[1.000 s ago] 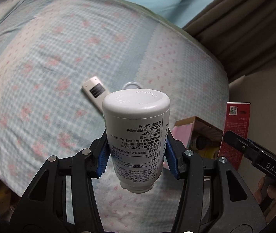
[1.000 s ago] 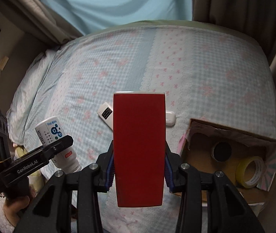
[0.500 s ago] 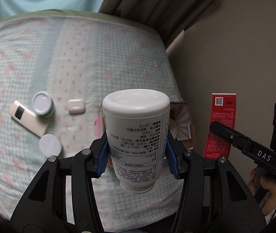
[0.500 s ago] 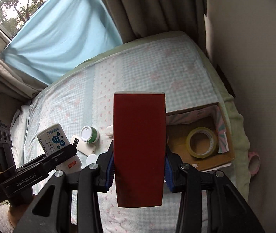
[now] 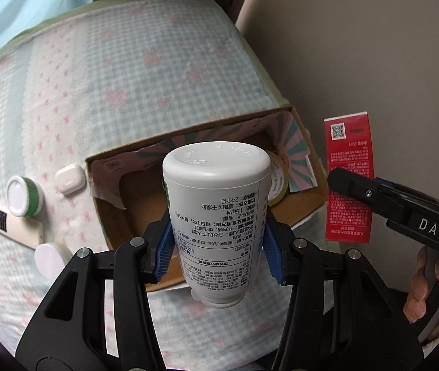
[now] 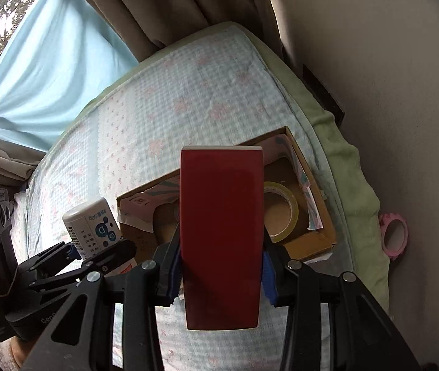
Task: Organize rigid objects
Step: 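Carry the pill bottle and red box with both tools over the cardboard box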
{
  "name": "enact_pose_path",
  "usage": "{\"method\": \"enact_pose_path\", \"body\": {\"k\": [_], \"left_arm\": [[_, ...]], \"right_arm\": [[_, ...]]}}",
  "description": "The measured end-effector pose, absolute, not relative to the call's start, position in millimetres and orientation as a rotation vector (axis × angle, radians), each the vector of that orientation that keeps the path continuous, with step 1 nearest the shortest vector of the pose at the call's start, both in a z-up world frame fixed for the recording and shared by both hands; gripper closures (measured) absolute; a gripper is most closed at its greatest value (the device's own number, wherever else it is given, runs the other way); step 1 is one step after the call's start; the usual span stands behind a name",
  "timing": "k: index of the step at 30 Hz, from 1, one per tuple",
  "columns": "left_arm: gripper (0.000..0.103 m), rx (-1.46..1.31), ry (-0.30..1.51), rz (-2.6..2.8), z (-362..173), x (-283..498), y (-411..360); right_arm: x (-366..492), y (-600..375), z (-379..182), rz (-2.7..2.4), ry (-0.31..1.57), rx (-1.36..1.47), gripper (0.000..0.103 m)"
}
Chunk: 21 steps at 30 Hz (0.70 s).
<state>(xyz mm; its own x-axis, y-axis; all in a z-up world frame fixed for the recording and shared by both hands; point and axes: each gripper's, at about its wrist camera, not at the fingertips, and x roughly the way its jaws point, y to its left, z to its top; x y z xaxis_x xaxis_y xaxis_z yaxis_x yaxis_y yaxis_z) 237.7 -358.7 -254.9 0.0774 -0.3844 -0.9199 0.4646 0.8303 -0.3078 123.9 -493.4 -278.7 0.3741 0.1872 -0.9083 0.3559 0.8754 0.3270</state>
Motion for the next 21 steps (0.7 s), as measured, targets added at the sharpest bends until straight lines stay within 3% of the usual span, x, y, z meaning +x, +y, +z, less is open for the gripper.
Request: {"method": "enact_pose_path", "body": {"k": [12,21], "left_arm": [[0.057,0.45,1.419,-0.727,-340,230,-401],[0.057,0.689,1.367,-0.807,-361,216,-405]], "right_arm": [[142,-508,-375,-0.121,1.302,0.707,0.064],[160,-495,-403,-0.043,1.307,0.746,0.064]]}}
